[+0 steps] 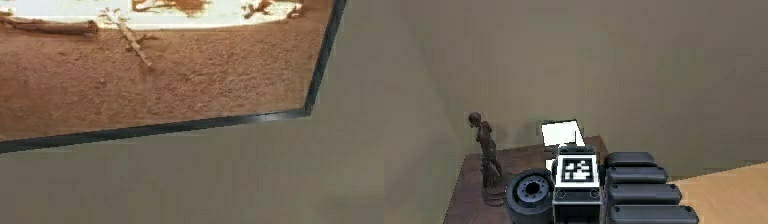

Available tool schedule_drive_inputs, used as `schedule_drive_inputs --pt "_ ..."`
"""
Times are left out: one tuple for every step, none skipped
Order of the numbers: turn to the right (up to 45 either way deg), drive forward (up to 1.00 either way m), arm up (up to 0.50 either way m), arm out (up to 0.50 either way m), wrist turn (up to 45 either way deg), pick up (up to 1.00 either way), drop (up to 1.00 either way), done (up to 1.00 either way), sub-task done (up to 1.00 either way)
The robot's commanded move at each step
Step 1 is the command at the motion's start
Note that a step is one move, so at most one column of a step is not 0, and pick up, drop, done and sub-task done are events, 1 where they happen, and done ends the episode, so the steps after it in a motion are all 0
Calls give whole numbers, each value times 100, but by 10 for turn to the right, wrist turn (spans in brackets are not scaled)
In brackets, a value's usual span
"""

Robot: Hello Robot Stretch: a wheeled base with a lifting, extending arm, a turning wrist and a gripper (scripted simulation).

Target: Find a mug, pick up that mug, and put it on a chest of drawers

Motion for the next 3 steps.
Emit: schedule_drive_inputs --pt "450 0 0 0 0 0 0 0 0" --pt "450 0 0 0 0 0 0 0 0" --pt "450 0 0 0 0 0 0 0 0"
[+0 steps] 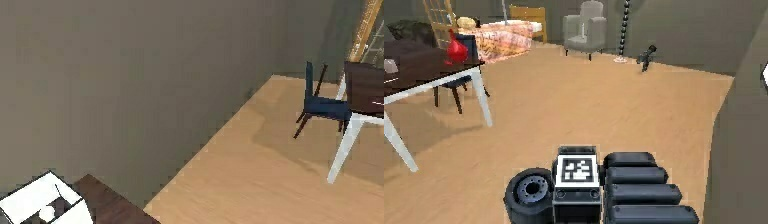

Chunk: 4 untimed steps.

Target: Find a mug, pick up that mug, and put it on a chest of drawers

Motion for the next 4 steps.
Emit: schedule_drive_inputs --pt "240 0 0 0 0 0 0 0 0" --pt "-450 0 0 0 0 0 0 0 0" --pt "-450 0 0 0 0 0 0 0 0" --pt "-450 0 0 0 0 0 0 0 0"
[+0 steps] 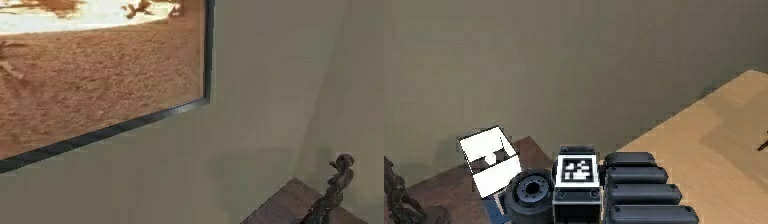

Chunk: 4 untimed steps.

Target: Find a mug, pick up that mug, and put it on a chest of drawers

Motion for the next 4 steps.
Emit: schedule_drive_inputs --pt "-180 0 0 0 0 0 0 0 0" --pt "-30 0 0 0 0 0 0 0 0" --pt "0 0 0 20 0 0 0 0 0" --pt "0 0 0 0 450 0 0 0 0"
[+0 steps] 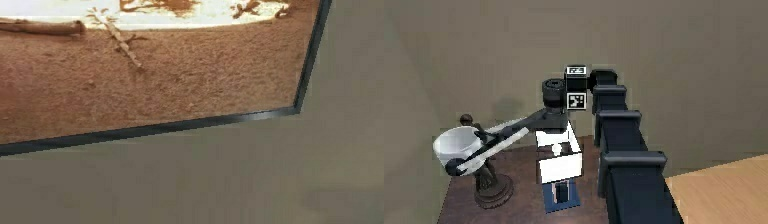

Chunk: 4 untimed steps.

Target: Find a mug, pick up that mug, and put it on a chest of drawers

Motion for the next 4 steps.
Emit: schedule_drive_inputs --pt "0 0 0 0 450 0 0 0 0" --pt "0 0 0 0 240 0 0 0 0" --pt "0 0 -10 0 0 0 0 0 0" --pt "0 0 -32 0 0 0 0 0 0"
